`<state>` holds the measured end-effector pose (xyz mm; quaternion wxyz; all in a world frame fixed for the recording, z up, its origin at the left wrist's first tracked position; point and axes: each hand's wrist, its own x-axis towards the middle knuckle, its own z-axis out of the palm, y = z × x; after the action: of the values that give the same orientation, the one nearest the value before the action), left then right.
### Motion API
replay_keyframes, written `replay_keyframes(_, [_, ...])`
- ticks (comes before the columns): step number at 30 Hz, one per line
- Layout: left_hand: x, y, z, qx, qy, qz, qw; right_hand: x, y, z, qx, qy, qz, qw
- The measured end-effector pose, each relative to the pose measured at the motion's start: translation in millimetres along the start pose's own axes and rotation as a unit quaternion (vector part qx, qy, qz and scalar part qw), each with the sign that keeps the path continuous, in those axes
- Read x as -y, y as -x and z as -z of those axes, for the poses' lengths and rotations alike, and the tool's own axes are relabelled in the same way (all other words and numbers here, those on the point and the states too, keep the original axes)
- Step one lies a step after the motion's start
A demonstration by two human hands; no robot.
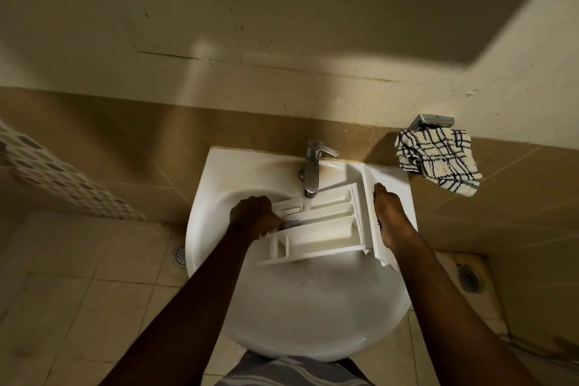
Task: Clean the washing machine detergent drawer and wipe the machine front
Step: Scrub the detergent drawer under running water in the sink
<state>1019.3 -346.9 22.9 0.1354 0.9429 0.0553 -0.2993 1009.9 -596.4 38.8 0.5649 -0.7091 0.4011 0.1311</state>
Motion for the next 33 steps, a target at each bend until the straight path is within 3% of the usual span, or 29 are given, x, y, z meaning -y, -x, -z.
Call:
replay_keyframes(2, [-10, 4, 7, -0.085, -0.071, -0.031, 0.993, 2, -1, 0, -0.001, 0.001, -0.002, 1.0])
replay_keyframes(3, [-17, 6, 9, -0.094, -0.057, -0.047, 0.993, 3, 0, -1, -0.005, 0.004, -0.003, 1.0])
replay_keyframes(4, [-25, 7, 9, -0.082, -0.02, -0.059, 0.995, 4, 0, -2, -0.006, 0.007, -0.001, 1.0])
replay_keyframes(6, [-37, 4, 2, -0.013, 0.17, -0.066, 0.983, 4, 2, -4, -0.007, 0.007, 0.004, 1.0])
replay_keyframes(8, [-47, 5, -5, 0.083, 0.405, -0.03, 0.91, 4, 4, -7, -0.006, 0.009, 0.003, 1.0])
replay_keyframes(10, [-55, 8, -6, 0.144, 0.529, -0.002, 0.836, 5, 5, -8, -0.006, 0.007, 0.003, 1.0])
replay_keyframes(11, [-58, 9, -5, 0.151, 0.558, 0.011, 0.816, 6, 5, -8, -0.005, 0.004, 0.003, 1.0])
replay_keyframes(15, [-50, 12, -7, 0.149, 0.583, 0.036, 0.798, 8, 9, -7, -0.002, 0.002, 0.003, 1.0])
replay_keyframes(17, [-36, 11, -12, 0.093, 0.578, 0.027, 0.81, 8, 11, -6, -0.004, 0.001, 0.004, 1.0])
replay_keyframes(19, [-24, 8, -16, -0.016, 0.521, -0.006, 0.854, 8, 12, -5, -0.004, -0.001, 0.007, 1.0])
replay_keyframes(21, [-20, 9, -18, -0.154, 0.373, -0.085, 0.911, 4, 14, -4, -0.006, -0.003, 0.009, 1.0])
replay_keyframes(22, [-22, 13, -18, -0.202, 0.31, -0.131, 0.92, 2, 15, -3, -0.009, -0.005, 0.008, 1.0])
replay_keyframes(24, [-30, 21, -19, -0.272, 0.254, -0.207, 0.905, -2, 18, -3, -0.014, -0.01, 0.007, 1.0])
replay_keyframes(29, [-65, 21, -5, -0.429, 0.162, -0.338, 0.822, -7, 29, -3, -0.034, -0.013, 0.009, 0.999])
replay_keyframes(33, [-88, -4, 14, -0.389, 0.023, -0.41, 0.825, -10, 38, -2, -0.051, -0.016, 0.018, 0.998])
